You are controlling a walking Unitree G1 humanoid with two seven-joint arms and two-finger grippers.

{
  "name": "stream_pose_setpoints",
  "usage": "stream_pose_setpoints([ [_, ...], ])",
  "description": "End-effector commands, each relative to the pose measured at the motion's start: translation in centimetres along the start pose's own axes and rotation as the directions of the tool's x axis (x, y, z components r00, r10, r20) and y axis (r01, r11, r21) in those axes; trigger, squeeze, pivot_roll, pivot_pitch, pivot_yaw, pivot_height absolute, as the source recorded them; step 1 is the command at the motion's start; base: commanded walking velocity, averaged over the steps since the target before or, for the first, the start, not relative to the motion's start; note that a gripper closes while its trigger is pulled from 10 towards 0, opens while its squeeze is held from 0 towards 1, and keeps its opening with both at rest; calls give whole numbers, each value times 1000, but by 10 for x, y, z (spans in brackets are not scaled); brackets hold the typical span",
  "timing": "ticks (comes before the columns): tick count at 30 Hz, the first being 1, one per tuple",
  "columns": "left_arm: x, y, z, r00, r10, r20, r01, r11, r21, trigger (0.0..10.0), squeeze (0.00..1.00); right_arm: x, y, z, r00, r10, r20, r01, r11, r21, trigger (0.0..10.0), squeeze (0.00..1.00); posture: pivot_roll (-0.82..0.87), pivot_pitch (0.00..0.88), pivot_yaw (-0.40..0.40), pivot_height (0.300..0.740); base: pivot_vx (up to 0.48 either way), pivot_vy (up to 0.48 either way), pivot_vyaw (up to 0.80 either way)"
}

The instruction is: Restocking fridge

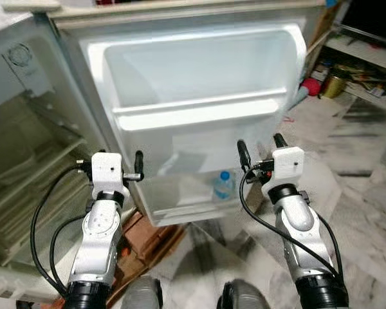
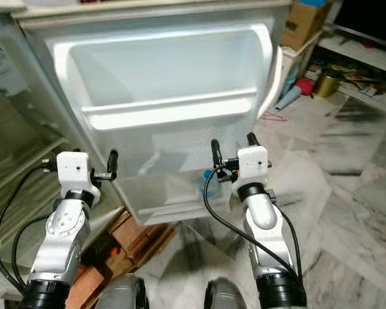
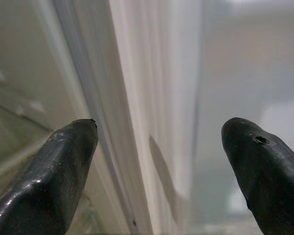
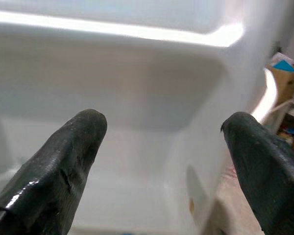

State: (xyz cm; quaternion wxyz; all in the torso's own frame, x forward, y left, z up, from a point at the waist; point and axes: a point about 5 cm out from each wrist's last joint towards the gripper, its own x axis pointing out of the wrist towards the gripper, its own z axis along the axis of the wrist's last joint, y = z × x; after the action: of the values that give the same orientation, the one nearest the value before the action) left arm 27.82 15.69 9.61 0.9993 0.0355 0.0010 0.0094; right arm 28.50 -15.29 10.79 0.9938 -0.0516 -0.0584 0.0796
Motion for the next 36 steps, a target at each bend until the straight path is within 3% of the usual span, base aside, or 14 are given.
stream_pose_setpoints([
  [1, 4, 1, 4, 1000, 4, 11, -5, 1000, 16, 10000, 0, 1, -2, -2, 1000, -2, -9, 2, 1000, -2, 10000, 0, 47, 0, -3, 740, 0, 0, 0],
  [7, 1, 11, 7, 999, 37, 22, -38, 999, 35, 10000, 0, 4, 1, 0, 1000, 24, -5, -24, 1000, -19, 10000, 0, 43, 0, 11, 740, 0, 0, 0],
  [13, -9, 13, -2, 1000, 22, -7, -22, 998, 53, 10000, 0, -3, 7, -8, 998, 55, -39, -55, 998, -2, 10000, 0, 43, 11, 15, 740, 0, -235, 0],
  [17, -8, 6, -2, 1000, 20, -8, -20, 999, 37, 10000, 0, -20, 18, -34, 969, 164, -184, -164, 986, 16, 10000, 0, 41, 6, 4, 740, 0, -406, 0],
  [24, -13, 15, -8, 998, 46, -31, -45, 998, 34, 10000, 0, -39, 4, -50, 958, 123, -259, -110, 992, 62, 10000, 0, 47, 3, -8, 740, 0, -444, 0],
  [31, -17, 16, -21, 996, 53, -74, -50, 998, 41, 10000, 0, -32, -5, -47, 965, 92, -246, -95, 995, -3, 10000, 0, 39, 0, -8, 740, 0, -445, 0],
  [36, -20, 11, -22, 996, 40, -77, -37, 999, 38, 10000, 0, -27, -6, -38, 975, 99, -197, -94, 995, 34, 10000, 0, 35, 0, -9, 740, 0, -413, 415],
])
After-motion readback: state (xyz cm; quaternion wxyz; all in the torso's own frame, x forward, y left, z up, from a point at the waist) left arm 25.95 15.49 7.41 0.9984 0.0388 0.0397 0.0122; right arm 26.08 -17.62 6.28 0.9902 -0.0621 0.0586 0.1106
